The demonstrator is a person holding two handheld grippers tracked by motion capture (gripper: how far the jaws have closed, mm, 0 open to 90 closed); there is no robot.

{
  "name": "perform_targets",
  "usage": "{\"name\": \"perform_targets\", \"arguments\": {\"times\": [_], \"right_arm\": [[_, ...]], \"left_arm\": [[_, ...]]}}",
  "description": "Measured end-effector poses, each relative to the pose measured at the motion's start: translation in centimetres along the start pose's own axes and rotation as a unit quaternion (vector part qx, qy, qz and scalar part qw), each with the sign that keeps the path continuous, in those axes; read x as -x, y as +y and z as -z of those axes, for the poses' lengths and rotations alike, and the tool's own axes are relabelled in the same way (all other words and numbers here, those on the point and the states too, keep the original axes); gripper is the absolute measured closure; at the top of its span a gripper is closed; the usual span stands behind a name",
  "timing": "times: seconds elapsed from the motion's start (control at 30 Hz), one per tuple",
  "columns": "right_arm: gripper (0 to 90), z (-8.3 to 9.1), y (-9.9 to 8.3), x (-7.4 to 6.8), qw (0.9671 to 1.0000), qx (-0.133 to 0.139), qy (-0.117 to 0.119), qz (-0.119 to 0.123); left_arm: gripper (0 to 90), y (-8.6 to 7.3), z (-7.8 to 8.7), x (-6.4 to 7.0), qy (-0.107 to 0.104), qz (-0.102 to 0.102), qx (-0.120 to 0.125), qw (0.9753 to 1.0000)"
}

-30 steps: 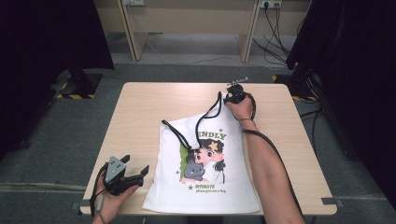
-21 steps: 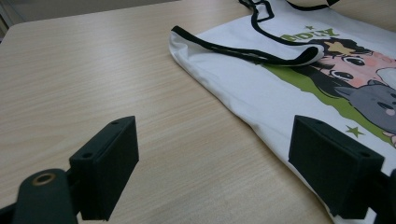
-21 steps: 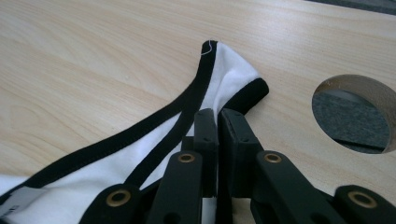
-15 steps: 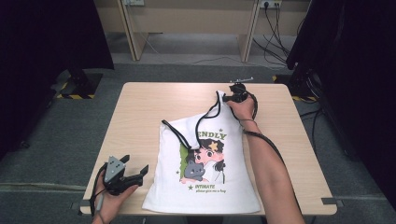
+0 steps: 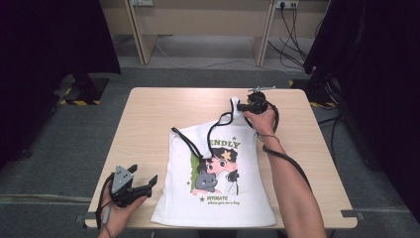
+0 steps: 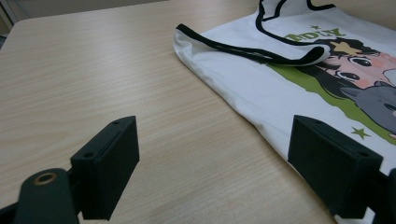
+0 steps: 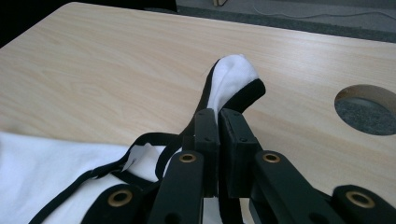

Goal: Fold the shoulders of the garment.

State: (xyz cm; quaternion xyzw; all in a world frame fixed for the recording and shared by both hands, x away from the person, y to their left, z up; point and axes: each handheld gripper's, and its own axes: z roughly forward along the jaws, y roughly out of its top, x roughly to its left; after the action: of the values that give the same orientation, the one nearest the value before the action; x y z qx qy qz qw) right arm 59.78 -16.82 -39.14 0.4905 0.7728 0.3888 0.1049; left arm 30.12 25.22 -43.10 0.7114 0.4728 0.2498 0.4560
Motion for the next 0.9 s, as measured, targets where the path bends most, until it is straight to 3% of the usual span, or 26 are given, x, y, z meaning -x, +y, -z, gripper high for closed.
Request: {"name": "perform_targets", "arguments": {"times": [0.33,0.9], "right_arm": [[85.8,1.7,-1.6,-1.6,0.9988,0.012,0.014,0.046],[85.7,4.2,-4.3,-3.4,0.9955,0.023,0.027,0.088]], "left_arm": [[16.0,0.0,0.1,-0.1,0.002,0.006,0.003,1.0],[16.0,0.0,0.1,-0.2,0.004,0.01,0.003,0.9999]]}}
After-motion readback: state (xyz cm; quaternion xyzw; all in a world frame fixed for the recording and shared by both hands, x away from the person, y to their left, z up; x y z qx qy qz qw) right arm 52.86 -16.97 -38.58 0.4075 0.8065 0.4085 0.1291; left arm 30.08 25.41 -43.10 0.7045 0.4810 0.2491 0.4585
